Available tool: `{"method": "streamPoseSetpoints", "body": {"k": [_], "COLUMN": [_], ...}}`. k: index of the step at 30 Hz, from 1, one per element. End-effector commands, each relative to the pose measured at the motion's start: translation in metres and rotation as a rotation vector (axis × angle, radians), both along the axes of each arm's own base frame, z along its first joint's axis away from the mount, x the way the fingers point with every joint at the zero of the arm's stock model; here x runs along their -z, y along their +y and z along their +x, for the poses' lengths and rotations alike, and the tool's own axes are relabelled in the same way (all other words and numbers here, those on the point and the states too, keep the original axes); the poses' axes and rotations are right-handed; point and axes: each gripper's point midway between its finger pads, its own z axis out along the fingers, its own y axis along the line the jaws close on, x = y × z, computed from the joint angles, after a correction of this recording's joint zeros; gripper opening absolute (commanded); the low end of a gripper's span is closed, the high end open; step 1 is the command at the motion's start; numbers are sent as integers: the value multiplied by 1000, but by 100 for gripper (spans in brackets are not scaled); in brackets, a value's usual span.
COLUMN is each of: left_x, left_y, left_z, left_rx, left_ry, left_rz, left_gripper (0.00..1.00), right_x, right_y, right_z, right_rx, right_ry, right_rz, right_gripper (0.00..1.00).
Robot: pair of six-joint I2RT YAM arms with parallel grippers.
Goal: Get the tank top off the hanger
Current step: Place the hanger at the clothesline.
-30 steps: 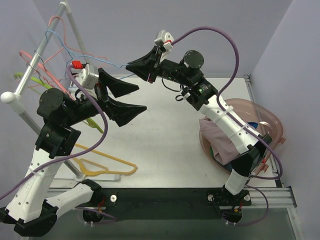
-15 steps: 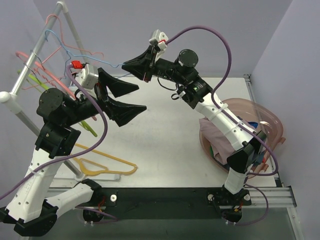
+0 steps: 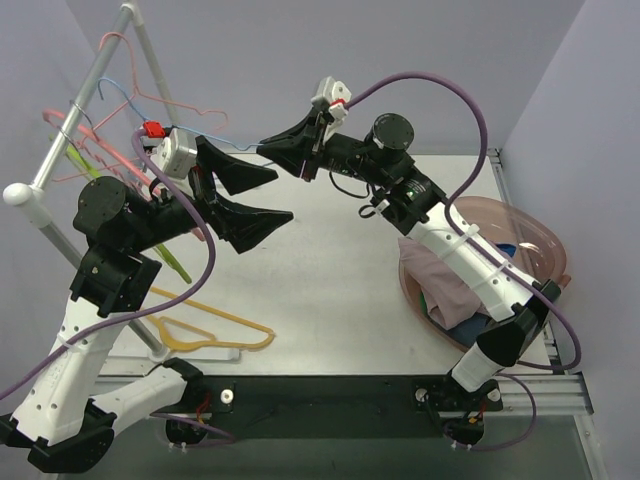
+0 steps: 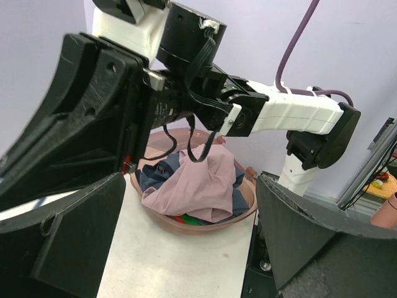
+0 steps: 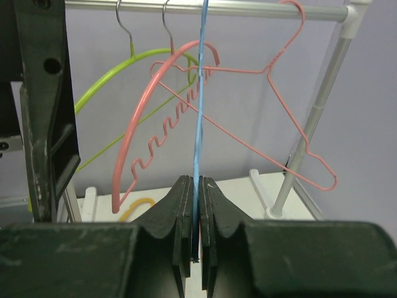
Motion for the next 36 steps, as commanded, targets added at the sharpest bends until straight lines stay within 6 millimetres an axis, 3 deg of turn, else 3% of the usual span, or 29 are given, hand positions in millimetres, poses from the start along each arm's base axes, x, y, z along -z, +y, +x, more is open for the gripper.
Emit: {"method": "streamPoseSetpoints", "body": {"k": [1,5,15,21,31,36], "left_x": [-23,-25,-29,-31,-38,-36], "left_y": [5,5,8,8,8,6], "left_z": [-12,-13,-17,-19,-26,-29], "left_rx": [9,12,7,10,41,66], "left_ry": [-74,-72,-90,-99,-116,-107], "left_rz": [-33,-41,-41,-36,-50,-62], "left_gripper": [97,97,97,97,97,97], "right_x": [0,4,-13,-34,-80,-91], "right_y": [-16,-26,-50,-67,-69,-67], "right_z": [-2,7,4,-6,-23,-24], "right_rx": [76,143,229,262,207,189], "right_ry": [-56,-37,-71,-126,-211,-215], "right_rz": [-3,-17,8,50,192,242], "right_gripper": [0,0,0,0,0,0]}}
